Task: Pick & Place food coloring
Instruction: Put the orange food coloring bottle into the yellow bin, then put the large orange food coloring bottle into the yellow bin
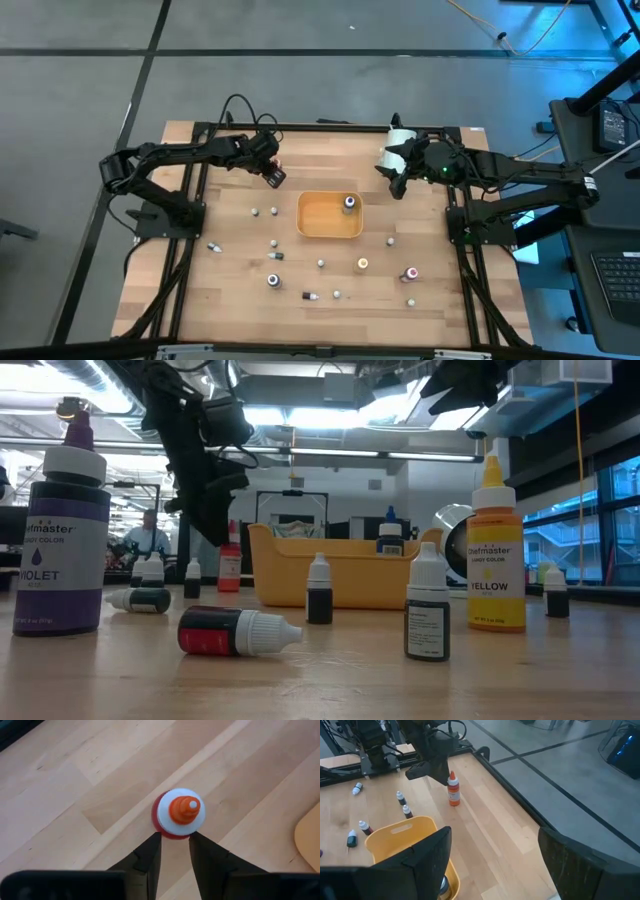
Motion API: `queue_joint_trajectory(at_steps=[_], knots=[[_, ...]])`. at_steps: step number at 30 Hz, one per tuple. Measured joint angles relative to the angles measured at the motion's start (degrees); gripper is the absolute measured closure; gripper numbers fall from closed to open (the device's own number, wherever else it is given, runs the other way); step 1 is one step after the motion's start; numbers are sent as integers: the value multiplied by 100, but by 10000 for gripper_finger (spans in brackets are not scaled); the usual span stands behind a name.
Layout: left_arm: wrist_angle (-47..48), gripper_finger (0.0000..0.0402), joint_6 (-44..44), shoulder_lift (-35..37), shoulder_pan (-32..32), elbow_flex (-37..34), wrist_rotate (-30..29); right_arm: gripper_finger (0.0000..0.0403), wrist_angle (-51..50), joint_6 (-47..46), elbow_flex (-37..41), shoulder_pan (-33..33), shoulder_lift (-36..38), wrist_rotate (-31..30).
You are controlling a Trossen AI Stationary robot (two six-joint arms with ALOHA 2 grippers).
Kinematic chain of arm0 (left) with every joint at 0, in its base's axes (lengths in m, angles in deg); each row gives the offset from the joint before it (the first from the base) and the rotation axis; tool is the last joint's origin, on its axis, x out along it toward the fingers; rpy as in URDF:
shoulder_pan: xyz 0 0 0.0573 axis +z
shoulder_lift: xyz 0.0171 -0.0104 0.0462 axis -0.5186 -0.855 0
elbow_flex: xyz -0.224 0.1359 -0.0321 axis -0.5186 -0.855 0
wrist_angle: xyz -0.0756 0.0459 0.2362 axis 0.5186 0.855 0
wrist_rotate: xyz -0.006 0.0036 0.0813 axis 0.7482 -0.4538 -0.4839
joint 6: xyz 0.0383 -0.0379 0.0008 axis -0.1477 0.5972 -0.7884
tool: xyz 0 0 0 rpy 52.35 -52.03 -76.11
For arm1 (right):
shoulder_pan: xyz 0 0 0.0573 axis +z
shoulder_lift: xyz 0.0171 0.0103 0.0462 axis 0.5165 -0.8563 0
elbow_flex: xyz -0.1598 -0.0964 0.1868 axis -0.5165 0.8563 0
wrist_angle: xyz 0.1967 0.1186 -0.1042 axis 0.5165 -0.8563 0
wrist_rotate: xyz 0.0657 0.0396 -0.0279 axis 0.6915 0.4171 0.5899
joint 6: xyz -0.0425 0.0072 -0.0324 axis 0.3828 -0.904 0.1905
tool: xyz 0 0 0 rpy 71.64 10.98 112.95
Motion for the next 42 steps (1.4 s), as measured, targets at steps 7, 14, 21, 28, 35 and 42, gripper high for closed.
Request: queue_joint_trajectory(at_steps=[7, 14, 21, 28, 35, 42], knots=[[-28, 295, -1, -2, 0, 0, 2, 105, 0, 0, 0, 0, 0, 0], [-77, 257, 1, -2, 1, 0, 4, 105, 0, 0, 0, 0, 0, 0], [-343, 214, 103, -4, 0, 0, -13, 105, 2, -8, -1, 0, 0, 0], [-467, 204, 30, -4, 3, 0, -190, 105, 4, -17, -2, 0, 0, 0], [-468, 204, 15, -4, 7, 0, -317, 104, 4, -17, -2, 2, 0, 0], [-468, 204, 147, -4, 7, 0, -299, 104, 4, -8, -2, 1, 0, 0]])
